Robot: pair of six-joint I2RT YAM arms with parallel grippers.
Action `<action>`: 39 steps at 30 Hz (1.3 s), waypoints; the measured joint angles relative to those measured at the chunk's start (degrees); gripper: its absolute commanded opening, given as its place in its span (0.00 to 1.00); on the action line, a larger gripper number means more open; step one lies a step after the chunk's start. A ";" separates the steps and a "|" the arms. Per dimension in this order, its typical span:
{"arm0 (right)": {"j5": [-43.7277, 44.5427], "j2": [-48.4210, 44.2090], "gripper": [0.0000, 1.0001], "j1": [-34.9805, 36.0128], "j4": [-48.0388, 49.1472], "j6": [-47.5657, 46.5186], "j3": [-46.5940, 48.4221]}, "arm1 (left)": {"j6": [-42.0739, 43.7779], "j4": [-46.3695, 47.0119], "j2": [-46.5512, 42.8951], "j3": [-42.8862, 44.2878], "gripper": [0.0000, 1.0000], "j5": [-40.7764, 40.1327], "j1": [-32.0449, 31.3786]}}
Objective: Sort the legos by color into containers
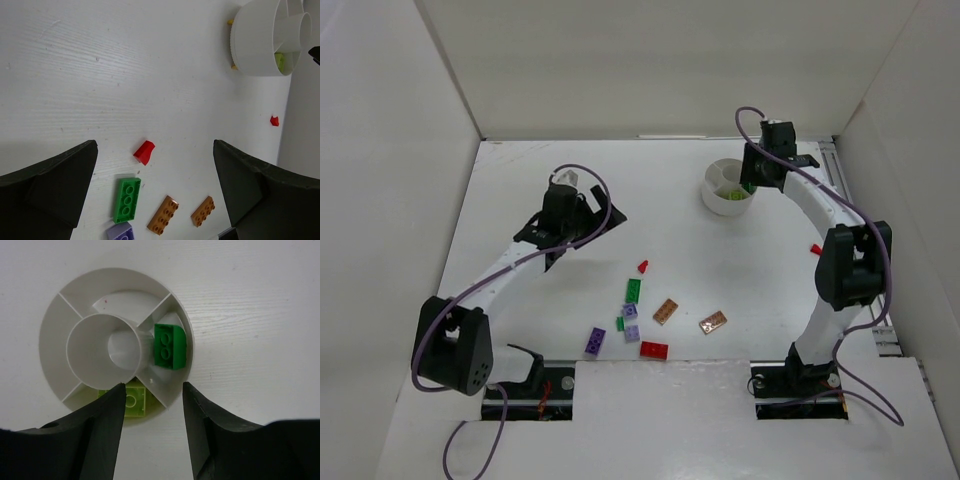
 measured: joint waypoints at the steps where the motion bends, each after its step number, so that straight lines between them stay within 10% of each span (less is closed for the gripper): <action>1: -0.39 -0.09 0.55 0.00 0.26 -0.24 -0.02 | -0.02 -0.02 -0.46 -0.28 1.00 0.02 0.00; 13: 0.61 -23.43 0.91 7.39 4.46 -0.33 -18.71 | 0.35 -10.99 -12.61 -9.51 1.00 -3.74 -6.21; 22: 8.33 -35.43 0.92 23.69 1.84 5.99 -32.44 | -6.40 -18.97 -22.36 -14.97 0.93 -10.69 -21.59; 39: 18.34 -49.44 0.92 31.58 -5.88 17.53 -40.26 | -8.83 -12.92 0.17 -8.22 0.85 -28.15 -30.10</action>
